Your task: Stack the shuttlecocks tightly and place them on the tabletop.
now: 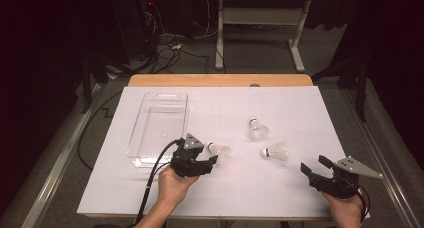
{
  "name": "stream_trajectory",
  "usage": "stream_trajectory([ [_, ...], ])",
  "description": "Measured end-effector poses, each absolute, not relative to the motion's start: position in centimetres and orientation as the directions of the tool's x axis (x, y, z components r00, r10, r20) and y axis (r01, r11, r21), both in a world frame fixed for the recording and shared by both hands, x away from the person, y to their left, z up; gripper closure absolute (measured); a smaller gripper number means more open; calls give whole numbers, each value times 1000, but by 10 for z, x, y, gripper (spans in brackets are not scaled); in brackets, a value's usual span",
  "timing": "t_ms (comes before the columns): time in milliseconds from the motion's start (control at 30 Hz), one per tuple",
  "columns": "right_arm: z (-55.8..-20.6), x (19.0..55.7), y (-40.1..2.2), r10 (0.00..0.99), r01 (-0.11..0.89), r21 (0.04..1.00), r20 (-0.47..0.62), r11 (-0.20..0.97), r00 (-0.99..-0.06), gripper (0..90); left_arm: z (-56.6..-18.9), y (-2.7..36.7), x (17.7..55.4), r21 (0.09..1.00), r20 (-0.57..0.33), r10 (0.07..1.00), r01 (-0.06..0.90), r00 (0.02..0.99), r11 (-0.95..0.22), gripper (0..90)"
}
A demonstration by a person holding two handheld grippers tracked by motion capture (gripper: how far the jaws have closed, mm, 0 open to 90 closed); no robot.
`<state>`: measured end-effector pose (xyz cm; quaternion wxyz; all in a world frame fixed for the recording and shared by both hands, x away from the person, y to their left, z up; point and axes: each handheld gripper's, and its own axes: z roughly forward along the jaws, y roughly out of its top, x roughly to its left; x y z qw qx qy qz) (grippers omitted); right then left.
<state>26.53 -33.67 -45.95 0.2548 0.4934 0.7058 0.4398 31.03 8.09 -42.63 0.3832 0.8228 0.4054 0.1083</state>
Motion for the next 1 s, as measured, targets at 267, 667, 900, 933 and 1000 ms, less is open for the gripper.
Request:
stream_trajectory([
  [267,-460,266,-338,919,478,870,78,126,-385,258,-430,70,319,694,-110,766,600,634,-397,414],
  [667,-462,269,-336,916,498,857,82,137,-393,260,-436,56,330,663,-78,785,620,614,-419,400],
  [900,-462,269,-336,914,497,857,86,135,-395,260,-438,56,334,654,-84,794,635,602,-412,411],
  [933,-463,269,-336,914,496,858,86,135,-396,260,-439,56,336,650,-82,797,639,598,-412,416],
  [1000,-463,269,-336,914,497,858,90,132,-397,260,-440,57,337,645,-83,799,643,596,-413,434],
])
